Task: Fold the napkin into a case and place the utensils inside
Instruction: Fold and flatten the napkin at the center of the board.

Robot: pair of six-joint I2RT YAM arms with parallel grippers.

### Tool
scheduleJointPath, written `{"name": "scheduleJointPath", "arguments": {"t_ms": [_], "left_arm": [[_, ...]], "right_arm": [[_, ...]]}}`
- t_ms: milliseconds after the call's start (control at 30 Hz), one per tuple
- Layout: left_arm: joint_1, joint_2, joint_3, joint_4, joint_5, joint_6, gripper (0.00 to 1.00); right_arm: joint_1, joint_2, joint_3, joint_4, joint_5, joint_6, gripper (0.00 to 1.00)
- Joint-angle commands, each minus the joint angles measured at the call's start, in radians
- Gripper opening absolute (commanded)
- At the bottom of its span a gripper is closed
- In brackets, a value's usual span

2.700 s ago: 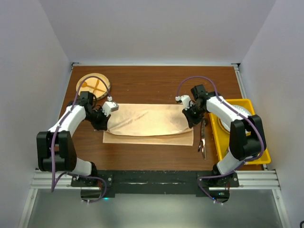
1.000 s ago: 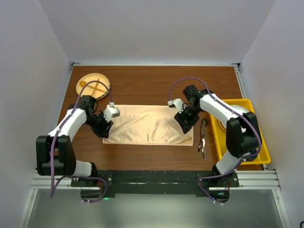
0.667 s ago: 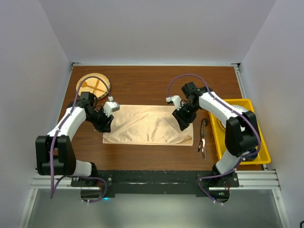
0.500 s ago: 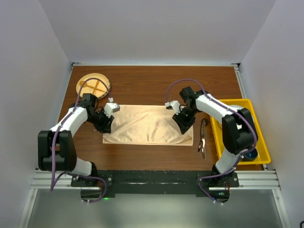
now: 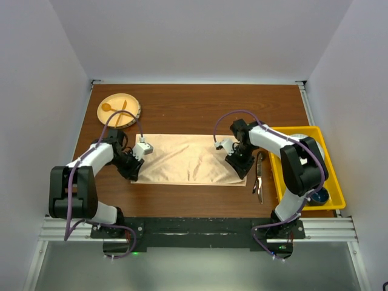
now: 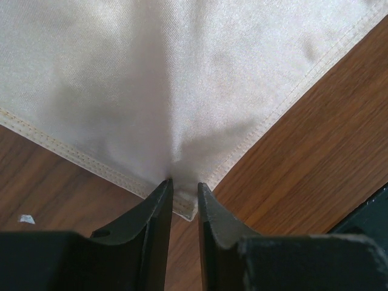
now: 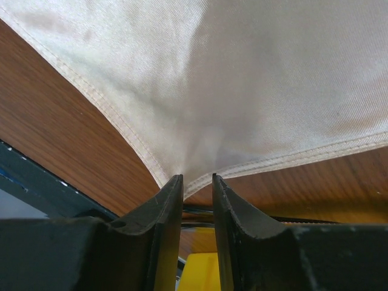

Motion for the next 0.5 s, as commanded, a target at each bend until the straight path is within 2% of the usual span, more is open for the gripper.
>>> {"name": "scheduleJointPath", "arguments": {"t_ms": [0, 167, 233, 367, 467], "left_arm": [[-0.004, -0.045, 0.021, -0.031, -0.006, 0.051, 0.29], [-0.002, -0.104, 0.111, -0.075, 0.058, 0.099, 0.33], [-0.004, -0.107, 0.162, -0.054, 0.069, 0.082, 0.36], [-0.002, -0.033, 0.226, -0.003, 0.092, 0.030, 0.37], [-0.002, 0.033, 0.240, 0.030, 0.106, 0.007, 0.34]], "right_arm": [[0.009, -0.010, 0.050, -0.057, 0.045, -0.071, 0.31], [0.032, -0.067, 0.039, -0.040, 0.091, -0.149, 0.31], [0.034, -0.076, 0.082, -0.037, 0.073, -0.123, 0.32], [0.034, -0.043, 0.157, -0.001, 0.059, -0.045, 0.32], [0.032, 0.006, 0.174, 0.018, 0.078, -0.019, 0.32]]}}
